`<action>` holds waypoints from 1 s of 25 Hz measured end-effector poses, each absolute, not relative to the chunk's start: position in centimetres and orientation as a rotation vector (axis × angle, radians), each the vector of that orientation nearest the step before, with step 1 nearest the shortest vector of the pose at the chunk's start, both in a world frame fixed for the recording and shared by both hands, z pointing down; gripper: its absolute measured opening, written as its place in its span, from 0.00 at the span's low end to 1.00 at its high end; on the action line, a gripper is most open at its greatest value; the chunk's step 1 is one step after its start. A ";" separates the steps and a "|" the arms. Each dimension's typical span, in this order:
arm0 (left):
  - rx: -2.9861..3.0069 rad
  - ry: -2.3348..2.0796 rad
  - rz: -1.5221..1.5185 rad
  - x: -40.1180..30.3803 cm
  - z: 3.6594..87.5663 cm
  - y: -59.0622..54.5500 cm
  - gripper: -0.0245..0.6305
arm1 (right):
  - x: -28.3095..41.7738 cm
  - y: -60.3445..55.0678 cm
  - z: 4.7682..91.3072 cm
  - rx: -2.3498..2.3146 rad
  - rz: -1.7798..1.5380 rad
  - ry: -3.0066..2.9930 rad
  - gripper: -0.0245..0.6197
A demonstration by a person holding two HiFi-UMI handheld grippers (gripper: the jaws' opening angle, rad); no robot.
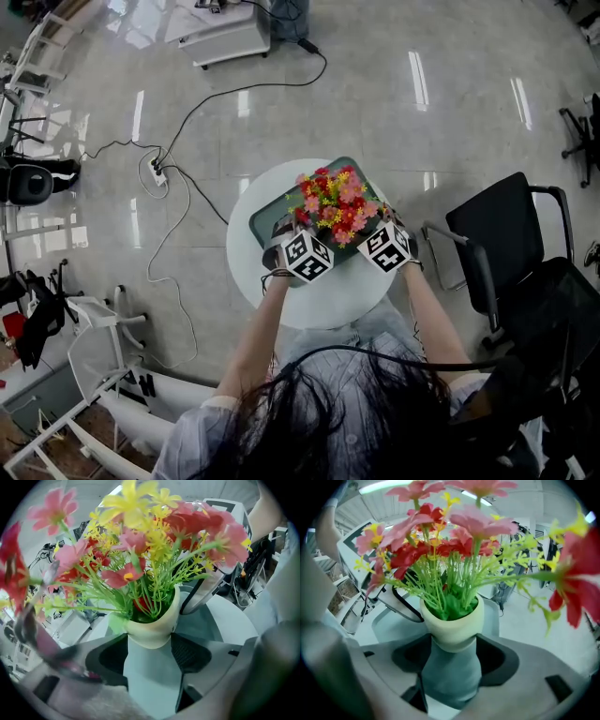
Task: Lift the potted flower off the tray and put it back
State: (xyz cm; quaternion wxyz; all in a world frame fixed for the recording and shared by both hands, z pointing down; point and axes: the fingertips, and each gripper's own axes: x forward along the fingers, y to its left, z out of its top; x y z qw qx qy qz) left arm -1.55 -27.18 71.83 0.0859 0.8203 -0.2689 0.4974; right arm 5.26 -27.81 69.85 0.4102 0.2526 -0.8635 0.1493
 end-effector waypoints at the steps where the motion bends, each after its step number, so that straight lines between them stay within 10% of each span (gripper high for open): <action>1: 2.449 -0.799 1.479 -1.5 71.9 -27.2 0.47 | 5.3 -27.8 69.9 0.643 0.378 -2.177 0.50; 25: 2.471 -1.013 1.046 -3.5 64.6 -22.1 0.47 | 7.6 -23.4 62.4 1.021 0.642 -2.318 0.49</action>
